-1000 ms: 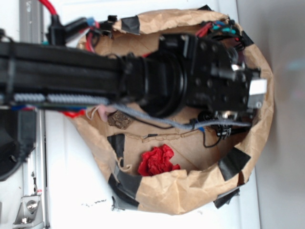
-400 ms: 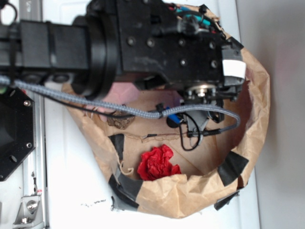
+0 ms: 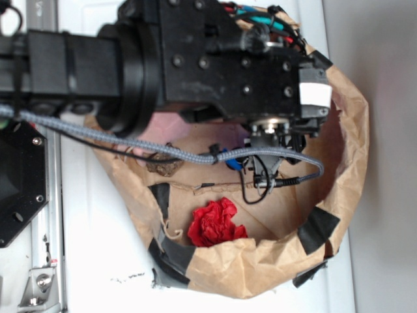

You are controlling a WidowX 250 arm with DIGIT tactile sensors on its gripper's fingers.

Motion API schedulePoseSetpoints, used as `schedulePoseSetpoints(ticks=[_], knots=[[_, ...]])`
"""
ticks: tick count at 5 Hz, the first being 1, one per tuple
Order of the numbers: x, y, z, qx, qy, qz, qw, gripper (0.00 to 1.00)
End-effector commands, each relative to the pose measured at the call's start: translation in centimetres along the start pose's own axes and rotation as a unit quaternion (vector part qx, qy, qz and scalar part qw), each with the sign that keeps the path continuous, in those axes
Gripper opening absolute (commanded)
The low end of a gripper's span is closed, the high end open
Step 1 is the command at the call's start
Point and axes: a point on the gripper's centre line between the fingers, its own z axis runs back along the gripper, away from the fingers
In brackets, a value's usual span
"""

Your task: Grab the black box.

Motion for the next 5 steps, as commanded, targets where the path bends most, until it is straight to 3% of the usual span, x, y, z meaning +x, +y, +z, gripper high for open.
schedulePoseSetpoints(ticks=[1,2,4,5], knots=[[0.2,0.1,-2.2,0.048,-0.022,0.002,0.999,1.00],[-0.2,0.2,-3.4,0.052,-0.028,-0.003,0.998,1.00],[0.0,-2.2,-5.2,0.043,-0.028,0.001,0.999,1.00],[-0.3,-3.5,-7.7,0.073,-0.043,-0.015,0.996,1.00]])
